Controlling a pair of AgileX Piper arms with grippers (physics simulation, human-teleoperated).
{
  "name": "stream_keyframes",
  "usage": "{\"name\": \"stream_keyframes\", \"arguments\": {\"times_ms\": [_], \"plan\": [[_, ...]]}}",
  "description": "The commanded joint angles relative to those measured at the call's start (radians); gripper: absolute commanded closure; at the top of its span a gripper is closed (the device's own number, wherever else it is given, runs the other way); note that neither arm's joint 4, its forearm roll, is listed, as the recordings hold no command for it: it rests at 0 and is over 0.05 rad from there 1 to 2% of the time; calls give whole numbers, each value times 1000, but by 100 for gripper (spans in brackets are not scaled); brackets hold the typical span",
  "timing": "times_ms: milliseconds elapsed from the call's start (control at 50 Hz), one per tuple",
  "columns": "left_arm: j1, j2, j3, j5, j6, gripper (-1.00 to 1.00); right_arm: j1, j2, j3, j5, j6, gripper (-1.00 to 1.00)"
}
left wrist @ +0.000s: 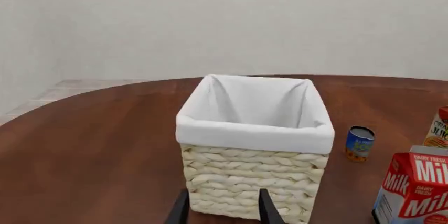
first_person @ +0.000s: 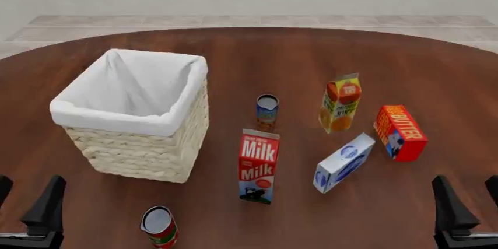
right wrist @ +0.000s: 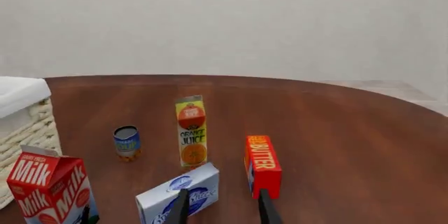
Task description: Pick up the alphabet soup and the tomato sauce, and put them in the basket.
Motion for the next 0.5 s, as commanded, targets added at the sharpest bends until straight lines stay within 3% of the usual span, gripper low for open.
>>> {"name": "stream_keyframes", "arguments": {"times_ms": [20,140,360,500], "plan": [[0,5,-3,-1,0,-100,11,18,-1,-10,1,-100],[0,5,-3,-1,0,-100,7,23,0,-15,5,-100],[0,5,-3,-1,0,-100,6,193,-9,-166,-7,-100],[0,5,-3,-1,0,-100,7,215,-90,-122,-20,-100]]}}
